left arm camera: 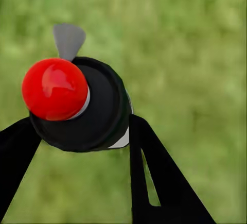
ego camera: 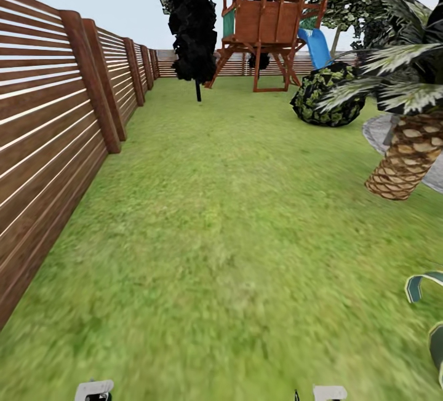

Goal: Pick up the pesticide atomizer in the garden and spray insectifuge to fully cover both potted plants in the garden.

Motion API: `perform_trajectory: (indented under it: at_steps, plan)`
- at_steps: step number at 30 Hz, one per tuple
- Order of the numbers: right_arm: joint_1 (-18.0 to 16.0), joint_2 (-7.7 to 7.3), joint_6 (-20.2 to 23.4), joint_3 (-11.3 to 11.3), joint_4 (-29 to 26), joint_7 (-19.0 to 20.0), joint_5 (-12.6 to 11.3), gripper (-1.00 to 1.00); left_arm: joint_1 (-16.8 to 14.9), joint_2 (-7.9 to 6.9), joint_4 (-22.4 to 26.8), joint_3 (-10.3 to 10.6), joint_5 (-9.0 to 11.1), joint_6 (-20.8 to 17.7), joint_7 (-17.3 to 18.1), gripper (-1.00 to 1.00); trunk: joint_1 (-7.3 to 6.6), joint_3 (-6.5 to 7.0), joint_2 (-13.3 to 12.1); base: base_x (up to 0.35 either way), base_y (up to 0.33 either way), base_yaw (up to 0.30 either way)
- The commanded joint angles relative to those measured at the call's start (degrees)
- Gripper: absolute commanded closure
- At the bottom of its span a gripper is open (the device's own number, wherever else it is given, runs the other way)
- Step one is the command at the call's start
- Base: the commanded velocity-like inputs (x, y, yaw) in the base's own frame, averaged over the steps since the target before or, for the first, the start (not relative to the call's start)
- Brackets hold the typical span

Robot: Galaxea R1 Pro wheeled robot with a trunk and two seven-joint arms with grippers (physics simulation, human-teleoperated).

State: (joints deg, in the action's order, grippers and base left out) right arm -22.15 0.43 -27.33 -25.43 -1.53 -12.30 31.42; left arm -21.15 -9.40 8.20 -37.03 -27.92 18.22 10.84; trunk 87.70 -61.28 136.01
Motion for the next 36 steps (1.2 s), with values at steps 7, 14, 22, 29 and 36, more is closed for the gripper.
perform_trajectory:
  at_steps: [7,14,22,29,36]
  plan:
    - [0.00,0.01,-0.09,-0.33,0.04,-0.35,0.61,-1.00,-0.04,0.03,-0.02,-0.42,-0.35,0.15,0.32,1.00,0.02,-0.05,0.02,0.339,0.000,0.000]
    - [-0.01,0.01,-0.09,-0.33,0.04,-0.35,0.60,-1.00,-0.03,-0.01,-0.02,-0.47,-0.32,0.15,0.32,1.00,0.02,-0.05,0.02,0.338,0.000,0.000]
    - [-0.03,0.01,-0.09,-0.33,0.04,-0.35,0.57,-1.00,-0.04,-0.14,-0.01,-0.46,-0.34,0.15,0.32,1.00,0.02,-0.05,0.02,0.338,0.000,0.000]
    - [0.00,0.01,-0.09,-0.32,0.04,-0.35,0.63,-1.00,-0.04,0.08,-0.02,-0.40,-0.53,0.15,0.40,1.00,0.02,-0.05,0.02,0.338,0.000,0.000]
    - [0.00,0.01,-0.09,-0.33,0.04,-0.35,0.59,-1.00,-0.04,0.08,-0.02,-0.40,-0.34,0.15,0.50,1.00,0.02,-0.05,0.02,0.338,0.000,0.000]
